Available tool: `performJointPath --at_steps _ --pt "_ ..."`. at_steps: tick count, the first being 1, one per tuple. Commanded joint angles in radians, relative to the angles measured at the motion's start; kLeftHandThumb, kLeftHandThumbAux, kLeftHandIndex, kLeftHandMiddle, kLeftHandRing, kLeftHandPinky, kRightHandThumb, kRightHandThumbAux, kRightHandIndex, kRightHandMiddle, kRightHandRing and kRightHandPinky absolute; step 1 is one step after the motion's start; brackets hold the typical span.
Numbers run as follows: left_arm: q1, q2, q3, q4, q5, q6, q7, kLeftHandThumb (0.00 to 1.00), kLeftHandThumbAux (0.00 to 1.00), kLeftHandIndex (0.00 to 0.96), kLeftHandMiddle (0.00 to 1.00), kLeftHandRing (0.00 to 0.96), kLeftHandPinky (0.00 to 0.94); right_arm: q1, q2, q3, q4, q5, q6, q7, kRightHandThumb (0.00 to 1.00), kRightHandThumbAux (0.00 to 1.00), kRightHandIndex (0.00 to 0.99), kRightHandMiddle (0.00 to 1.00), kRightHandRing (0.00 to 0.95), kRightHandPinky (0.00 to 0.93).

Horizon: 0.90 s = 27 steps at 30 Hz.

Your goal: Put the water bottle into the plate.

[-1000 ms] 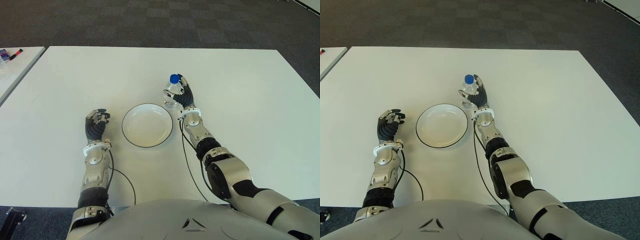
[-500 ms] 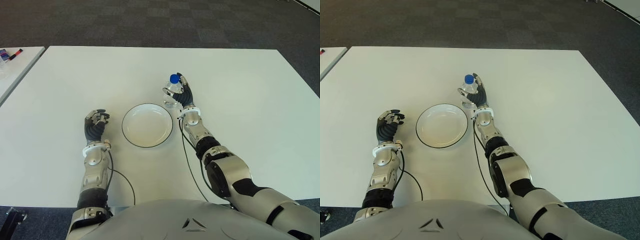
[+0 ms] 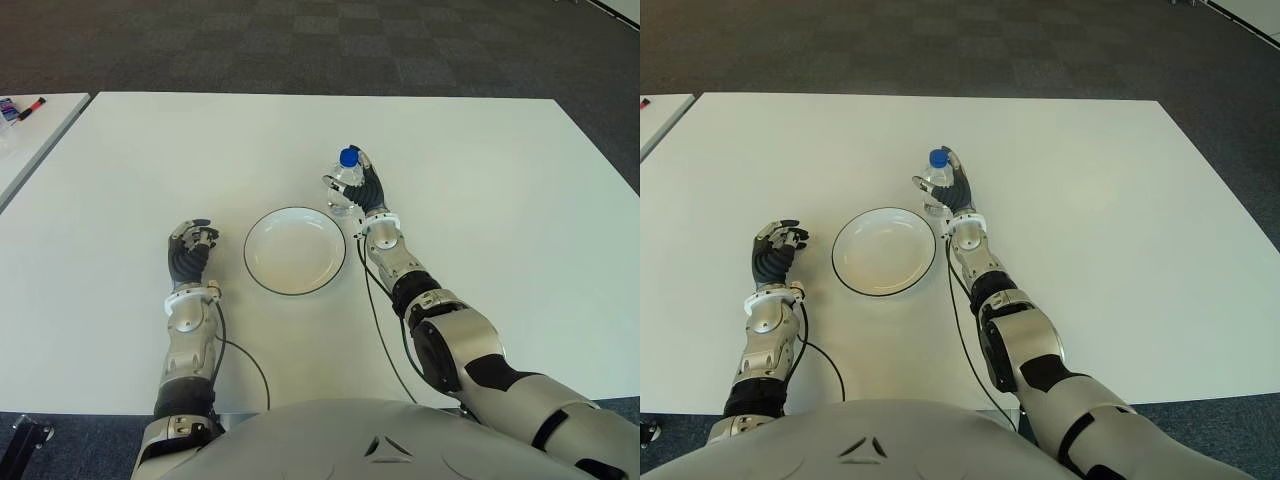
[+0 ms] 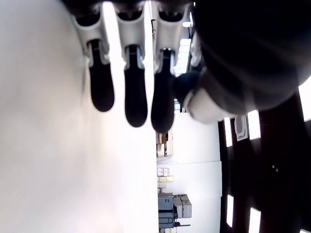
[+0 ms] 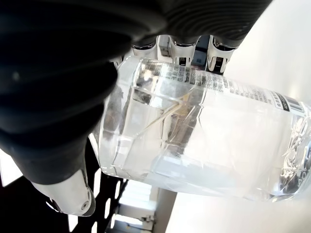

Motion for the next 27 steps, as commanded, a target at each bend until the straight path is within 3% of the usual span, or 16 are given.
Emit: performJointPath --at_steps 1,7,13,27 --pt "0.028 0.001 -0.001 0.051 -0.005 0.032 -0.014 0.686 0.72 0.425 0.544 0.523 0.498 -0.018 -0.003 -0.002 0.019 0.003 -0.002 0.005 0.0 0.737 0.0 0.0 0.015 0.087" --pt "0.022 0.004 0.002 0.056 -0.015 0.044 -0.019 0.684 0.72 0.423 0.54 0.509 0.458 -0.021 -0.006 -0.003 0.028 0.004 0.0 0.009 0.0 0.737 0.0 0.0 0.019 0.091" --pt "0.012 0.004 0.007 0.072 -0.013 0.029 -0.012 0.685 0.72 0.423 0.545 0.521 0.494 -0.021 -0.006 -0.005 0.031 0.006 -0.001 0.011 0.0 0.744 0.0 0.0 0.022 0.093" --pt "0.01 -0.002 0.012 0.067 -0.014 0.051 0.003 0.683 0.722 0.42 0.522 0.487 0.455 -0.021 -0.006 -0.018 0.039 0.021 -0.007 0.032 0.0 0.788 0.0 0.001 0.032 0.097"
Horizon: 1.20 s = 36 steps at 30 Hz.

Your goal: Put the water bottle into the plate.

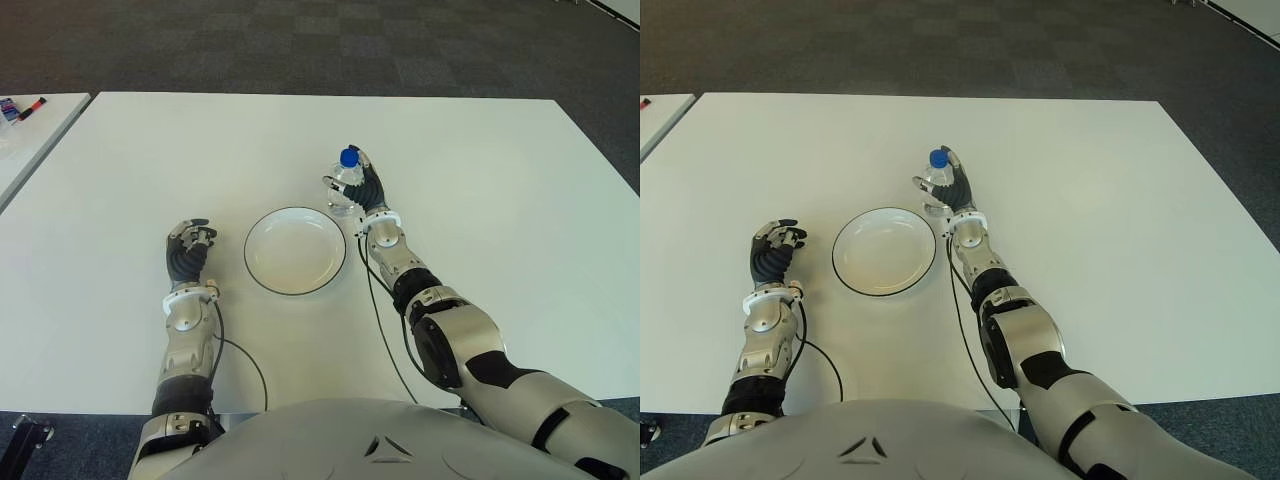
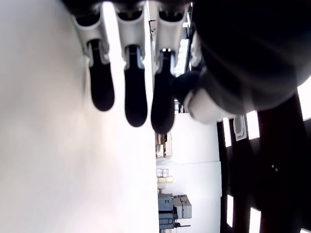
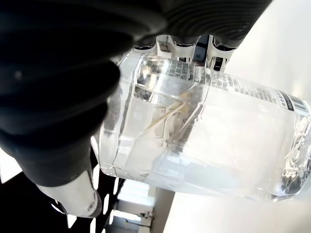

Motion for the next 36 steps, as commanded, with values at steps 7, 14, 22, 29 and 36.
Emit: performJointPath --at_steps 7,14,22,29,36 --pt "0.027 -0.01 0.009 0.048 -0.015 0.05 -0.003 0.685 0.721 0.423 0.542 0.516 0.477 0.001 -0.001 -0.012 0.015 0.014 -0.007 0.015 0.0 0.793 0.0 0.003 0.034 0.098" --pt "0.029 -0.012 0.011 0.037 -0.027 0.058 -0.013 0.683 0.721 0.421 0.526 0.494 0.444 0.004 0.001 -0.017 0.015 0.018 -0.011 0.02 0.0 0.805 0.0 0.004 0.034 0.096" --pt "0.034 -0.002 0.001 0.025 -0.023 0.077 -0.011 0.682 0.723 0.418 0.506 0.475 0.438 0.006 0.005 -0.024 0.016 0.022 -0.016 0.024 0.003 0.806 0.0 0.001 0.03 0.089" --pt "0.043 0.009 -0.015 0.004 0.002 0.1 -0.008 0.68 0.723 0.417 0.502 0.471 0.448 0.007 0.007 -0.03 0.02 0.027 -0.013 0.032 0.006 0.809 0.0 0.002 0.031 0.086" --pt "0.045 0.001 -0.01 -0.01 -0.001 0.105 0.0 0.681 0.723 0.419 0.522 0.484 0.456 0.016 0.011 -0.037 0.041 0.03 -0.003 0.04 0.008 0.805 0.0 0.002 0.03 0.091"
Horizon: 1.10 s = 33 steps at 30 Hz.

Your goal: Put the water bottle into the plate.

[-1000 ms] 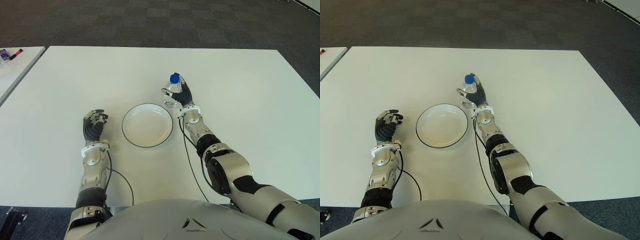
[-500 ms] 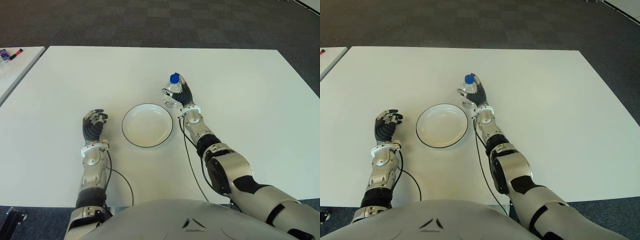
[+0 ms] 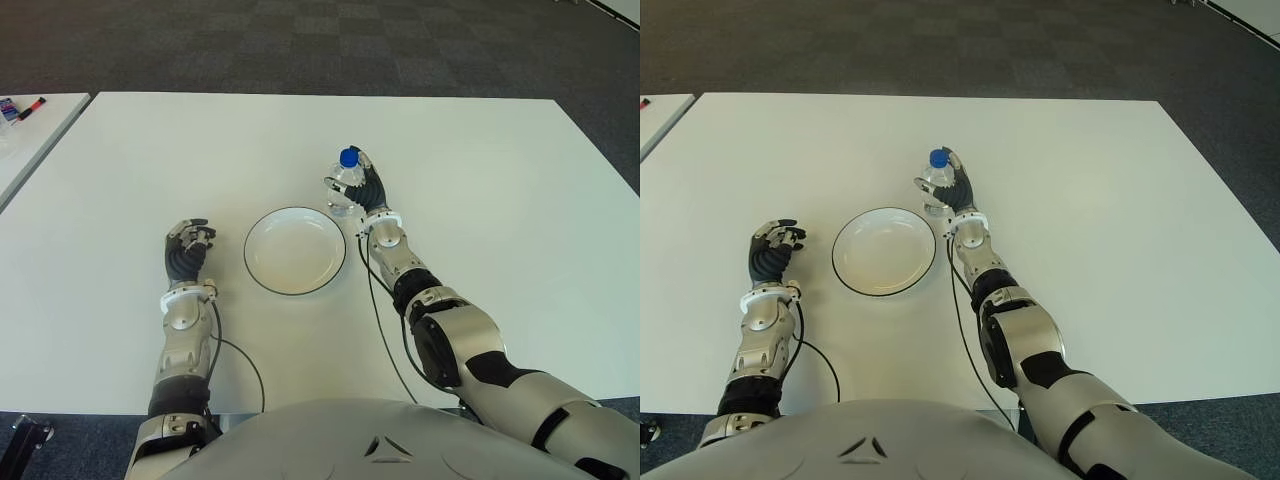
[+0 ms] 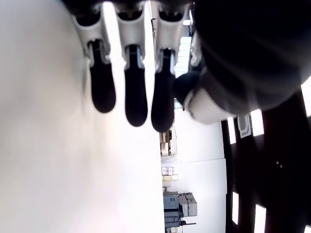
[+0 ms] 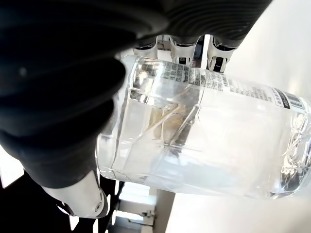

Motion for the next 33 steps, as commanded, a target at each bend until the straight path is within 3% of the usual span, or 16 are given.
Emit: performJointPath --at_steps 1,33 --pt "0.033 -0.016 -0.003 0.028 -0.003 0.06 0.001 0.681 0.723 0.419 0.523 0.484 0.456 0.016 0.006 -0.005 0.025 0.012 0.007 0.008 0.008 0.805 0.0 0.002 0.03 0.092" --pt "0.037 -0.027 0.017 0.034 -0.031 0.032 -0.012 0.681 0.724 0.416 0.506 0.477 0.446 0.044 0.022 -0.029 0.064 0.027 0.015 0.034 0.027 0.824 0.0 0.004 0.031 0.092"
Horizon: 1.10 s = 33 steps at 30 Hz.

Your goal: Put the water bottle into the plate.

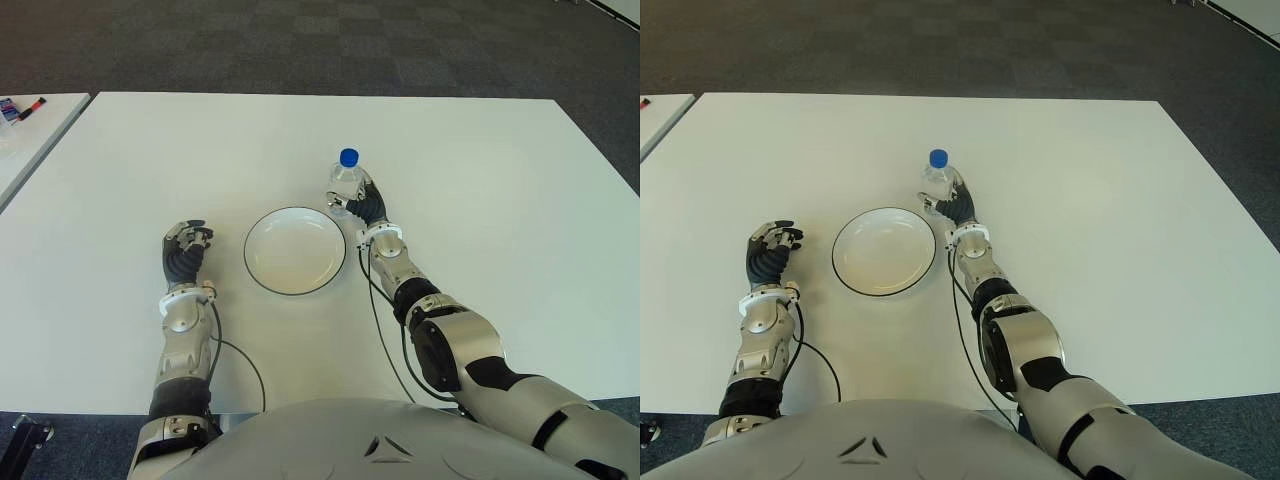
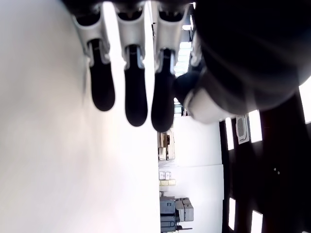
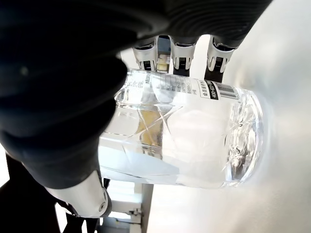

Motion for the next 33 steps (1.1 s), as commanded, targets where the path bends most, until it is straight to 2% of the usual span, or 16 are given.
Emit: performJointPath --at_steps 1,20,27,30,33 --pt "0.033 -0.013 0.003 0.03 -0.018 0.05 -0.013 0.681 0.724 0.416 0.506 0.477 0.446 0.013 0.01 -0.001 0.014 0.008 0.014 -0.001 0.028 0.825 0.0 0.003 0.031 0.092" --pt "0.032 -0.005 -0.003 0.024 -0.015 0.071 -0.011 0.683 0.724 0.419 0.521 0.484 0.445 0.017 0.013 -0.006 0.018 0.01 0.008 -0.01 0.049 0.847 0.0 0.004 0.033 0.097" --pt "0.035 -0.004 -0.007 0.011 -0.004 0.085 0.0 0.682 0.725 0.416 0.497 0.466 0.437 0.018 0.011 0.007 0.021 -0.007 0.006 -0.031 0.053 0.835 0.0 0.002 0.031 0.093" --pt "0.034 -0.005 -0.007 0.013 -0.002 0.083 0.004 0.682 0.725 0.417 0.497 0.469 0.442 0.017 0.009 0.014 0.022 -0.014 0.005 -0.04 0.092 0.819 0.0 0.013 0.044 0.121" --pt "0.036 -0.006 -0.01 0.007 0.004 0.085 0.007 0.682 0.725 0.417 0.501 0.474 0.454 0.017 0.009 0.017 0.022 -0.017 0.001 -0.051 0.18 0.789 0.0 0.036 0.069 0.169"
